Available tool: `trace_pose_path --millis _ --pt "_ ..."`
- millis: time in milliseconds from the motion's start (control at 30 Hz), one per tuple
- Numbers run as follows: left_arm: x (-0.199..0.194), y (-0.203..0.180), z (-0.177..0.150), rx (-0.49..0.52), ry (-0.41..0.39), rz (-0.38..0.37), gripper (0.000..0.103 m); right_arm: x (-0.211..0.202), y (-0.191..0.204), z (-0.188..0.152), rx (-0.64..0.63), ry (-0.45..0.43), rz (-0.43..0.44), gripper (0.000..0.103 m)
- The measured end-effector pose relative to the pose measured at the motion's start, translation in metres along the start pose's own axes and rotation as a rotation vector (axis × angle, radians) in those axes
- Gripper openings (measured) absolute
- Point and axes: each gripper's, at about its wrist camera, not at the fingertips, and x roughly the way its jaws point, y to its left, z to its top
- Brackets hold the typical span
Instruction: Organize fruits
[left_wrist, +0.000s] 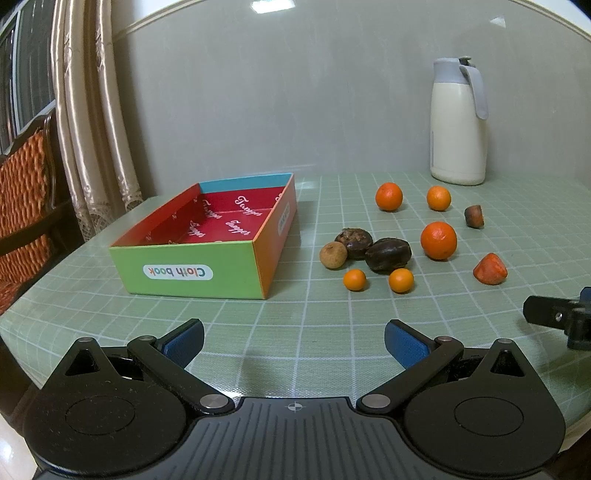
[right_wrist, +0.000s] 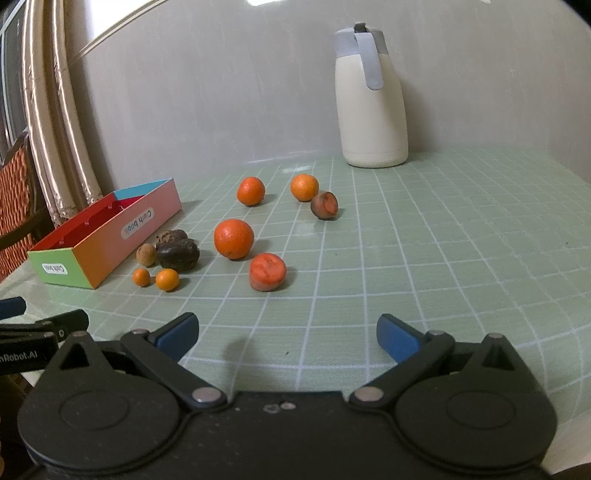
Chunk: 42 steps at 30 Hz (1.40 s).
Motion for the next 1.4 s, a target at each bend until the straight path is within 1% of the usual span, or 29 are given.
trace_pose_path --millis 267,667,900,1200,1400 --pt "0.0 0.0 0.0 -0.003 -0.001 0.0 0.103 0.001 0.009 -0.001 -0.052 0.006 0.003 0.103" --pt "0.0 0.0 0.0 -0.002 -0.001 0.002 0.103 0.001 0.006 0.0 -0.032 0.007 0.006 0.103" --pt "0.0 -0.001 0.0 0.001 0.003 0.007 0.103 -0.003 0.003 0.0 -0.025 -0.008 0.003 0.103" --pt "0.004 -0.002 -0.001 0.01 0.013 0.01 0.103 -0.014 -0.016 0.005 0.062 -0.049 0.01 0.103" --pt "0.006 -0.007 0.001 0.035 0.007 0.021 0.103 -0.018 -0.025 0.008 0.107 -0.062 0.033 0.103"
